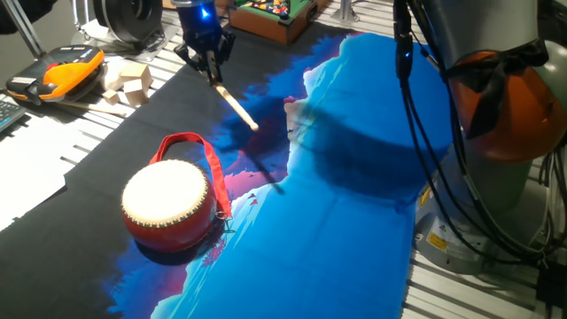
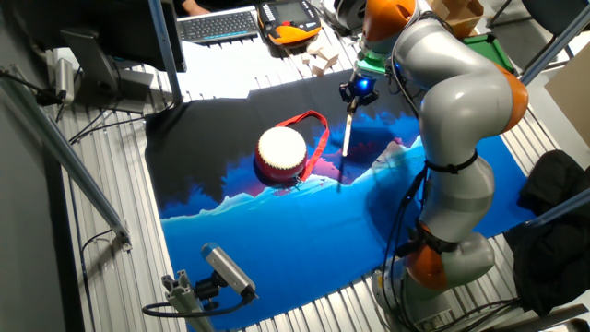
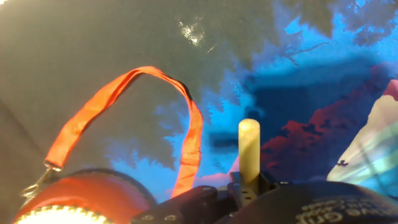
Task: Play the drum
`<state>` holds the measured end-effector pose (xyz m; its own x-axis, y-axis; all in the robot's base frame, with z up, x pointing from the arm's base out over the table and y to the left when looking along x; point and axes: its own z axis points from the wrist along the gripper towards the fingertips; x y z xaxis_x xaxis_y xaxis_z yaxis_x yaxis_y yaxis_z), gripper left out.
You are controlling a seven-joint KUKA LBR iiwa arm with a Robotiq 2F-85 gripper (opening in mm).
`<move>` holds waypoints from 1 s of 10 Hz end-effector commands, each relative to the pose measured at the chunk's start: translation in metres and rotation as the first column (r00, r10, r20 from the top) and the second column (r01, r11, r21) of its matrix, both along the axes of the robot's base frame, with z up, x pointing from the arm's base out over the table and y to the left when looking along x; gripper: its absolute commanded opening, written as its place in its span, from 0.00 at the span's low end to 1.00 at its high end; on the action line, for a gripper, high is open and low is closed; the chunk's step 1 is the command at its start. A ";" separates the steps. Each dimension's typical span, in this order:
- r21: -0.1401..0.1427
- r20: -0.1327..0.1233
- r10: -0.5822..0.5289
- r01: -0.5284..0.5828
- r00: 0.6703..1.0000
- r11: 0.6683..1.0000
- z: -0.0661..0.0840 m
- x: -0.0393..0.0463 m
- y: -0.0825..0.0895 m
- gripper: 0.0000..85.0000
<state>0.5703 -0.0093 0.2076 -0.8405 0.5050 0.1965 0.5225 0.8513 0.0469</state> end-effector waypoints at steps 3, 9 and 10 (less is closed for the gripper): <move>0.003 -0.012 -0.100 0.100 0.995 0.995 0.005 0.0065 0.013 0.00; 0.049 0.004 -0.264 0.263 0.965 0.964 -0.002 0.0531 0.060 0.00; 0.068 0.001 -0.283 0.282 0.959 0.957 -0.005 0.0582 0.069 0.00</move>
